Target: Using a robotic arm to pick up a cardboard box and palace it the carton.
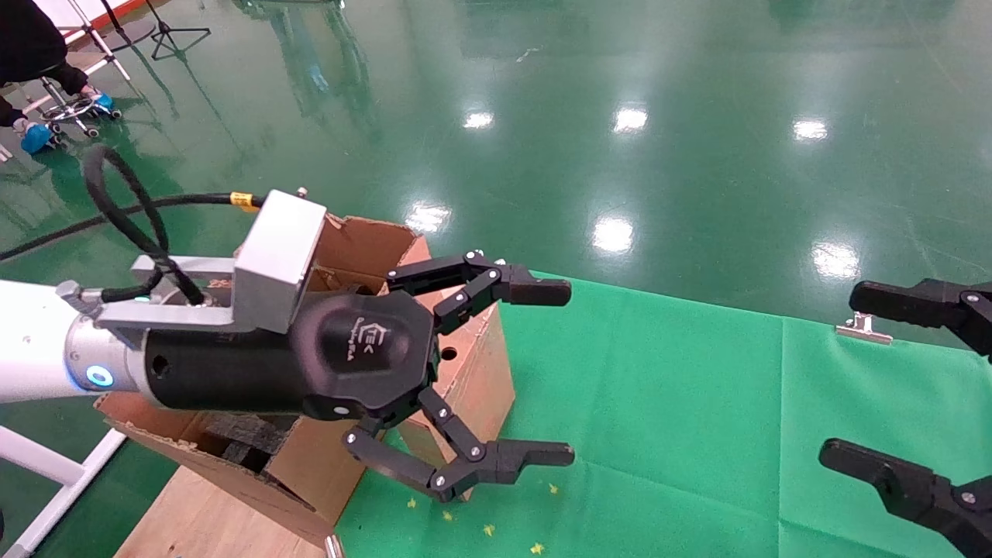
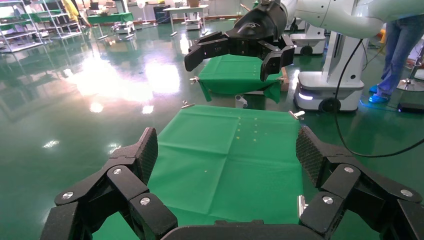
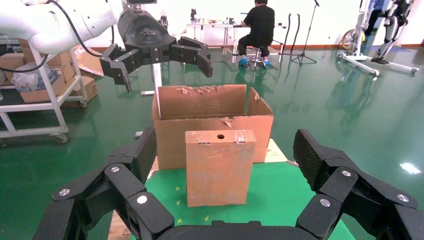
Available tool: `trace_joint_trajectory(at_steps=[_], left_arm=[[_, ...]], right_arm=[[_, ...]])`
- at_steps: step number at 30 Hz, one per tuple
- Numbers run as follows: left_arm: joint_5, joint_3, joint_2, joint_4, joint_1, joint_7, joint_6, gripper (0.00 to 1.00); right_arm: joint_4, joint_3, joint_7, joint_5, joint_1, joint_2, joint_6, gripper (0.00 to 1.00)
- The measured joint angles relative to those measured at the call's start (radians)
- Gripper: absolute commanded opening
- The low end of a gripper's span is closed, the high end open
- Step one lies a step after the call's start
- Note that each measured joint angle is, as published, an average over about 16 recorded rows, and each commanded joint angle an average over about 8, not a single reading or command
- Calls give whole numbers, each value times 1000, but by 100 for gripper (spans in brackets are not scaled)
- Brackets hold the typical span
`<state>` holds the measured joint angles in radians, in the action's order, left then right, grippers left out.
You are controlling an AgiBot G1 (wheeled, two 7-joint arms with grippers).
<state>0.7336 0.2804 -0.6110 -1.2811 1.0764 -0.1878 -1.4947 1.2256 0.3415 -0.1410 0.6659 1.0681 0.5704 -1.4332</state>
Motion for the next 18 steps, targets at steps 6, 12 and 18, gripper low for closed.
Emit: trace_joint_trajectory(at_steps=[6, 12, 18], left_arm=[[0, 0, 0, 0, 0, 0, 0, 100], [0, 0, 0, 0, 0, 0, 0, 100], [2, 1, 1, -1, 0, 0, 0, 100]], right_arm=[[0, 0, 0, 0, 0, 0, 0, 100], [0, 0, 0, 0, 0, 0, 0, 96], [0, 0, 0, 0, 0, 0, 0, 26]])
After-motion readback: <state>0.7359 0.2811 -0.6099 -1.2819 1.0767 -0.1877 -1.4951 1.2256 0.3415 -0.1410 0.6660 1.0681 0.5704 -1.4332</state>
